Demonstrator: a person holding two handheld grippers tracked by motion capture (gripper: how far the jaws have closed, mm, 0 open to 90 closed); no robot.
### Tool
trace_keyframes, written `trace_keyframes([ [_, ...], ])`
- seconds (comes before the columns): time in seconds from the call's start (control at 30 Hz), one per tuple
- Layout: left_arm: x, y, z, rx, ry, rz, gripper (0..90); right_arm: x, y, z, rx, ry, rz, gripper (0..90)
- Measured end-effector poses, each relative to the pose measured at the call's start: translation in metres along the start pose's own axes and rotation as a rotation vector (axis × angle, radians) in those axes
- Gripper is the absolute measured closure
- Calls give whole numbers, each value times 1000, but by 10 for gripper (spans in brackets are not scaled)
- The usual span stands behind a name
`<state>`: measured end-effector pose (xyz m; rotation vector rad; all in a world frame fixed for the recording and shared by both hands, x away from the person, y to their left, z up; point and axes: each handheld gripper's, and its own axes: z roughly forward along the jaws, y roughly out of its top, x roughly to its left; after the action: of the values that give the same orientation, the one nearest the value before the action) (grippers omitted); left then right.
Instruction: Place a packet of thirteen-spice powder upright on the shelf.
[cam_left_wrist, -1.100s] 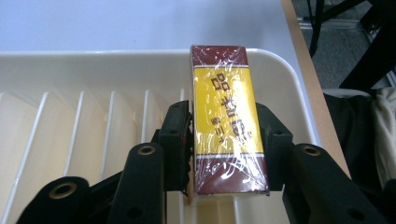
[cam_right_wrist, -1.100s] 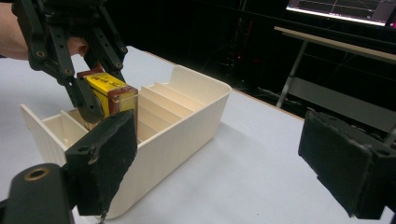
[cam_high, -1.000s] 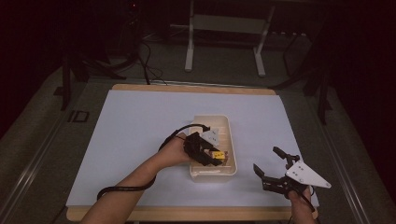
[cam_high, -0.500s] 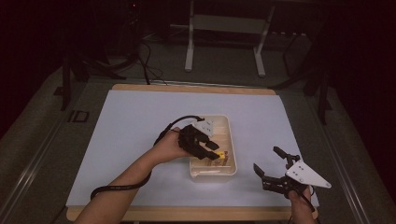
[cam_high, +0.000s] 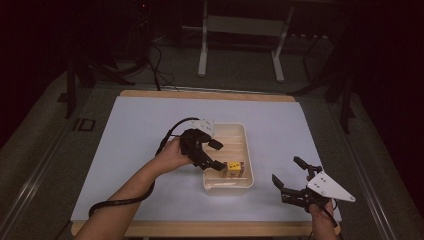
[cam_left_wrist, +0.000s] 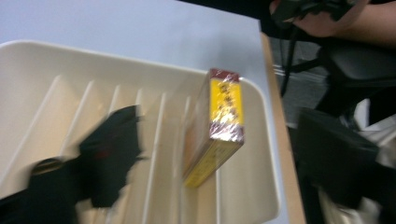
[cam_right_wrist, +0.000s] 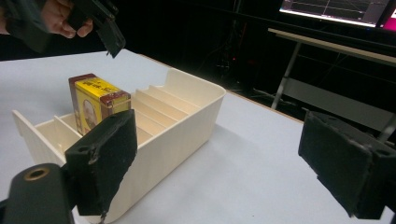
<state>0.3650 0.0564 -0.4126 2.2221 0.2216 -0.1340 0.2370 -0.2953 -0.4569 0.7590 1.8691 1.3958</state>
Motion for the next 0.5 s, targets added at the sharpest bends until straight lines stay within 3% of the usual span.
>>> trace_keyframes([
  [0.03, 0, 0, 0, 0, 0, 0, 100, 0, 0, 0, 0, 0, 0, 117],
  [0.07, -1, -2, -4, -13, 36, -9, 100, 0, 0, 0, 0, -1, 1, 117],
  [0.1, -1, -2, -7, -20, 50, -14, 9, 0, 0, 0, 1, 0, 1, 117],
  [0.27, -5, -7, -23, -92, 178, -28, 9, 0, 1, 0, -1, -1, 8, 117],
  [0.5, -6, -24, -40, -119, 285, -53, 10, 1, 0, 0, 4, -8, 4, 117],
])
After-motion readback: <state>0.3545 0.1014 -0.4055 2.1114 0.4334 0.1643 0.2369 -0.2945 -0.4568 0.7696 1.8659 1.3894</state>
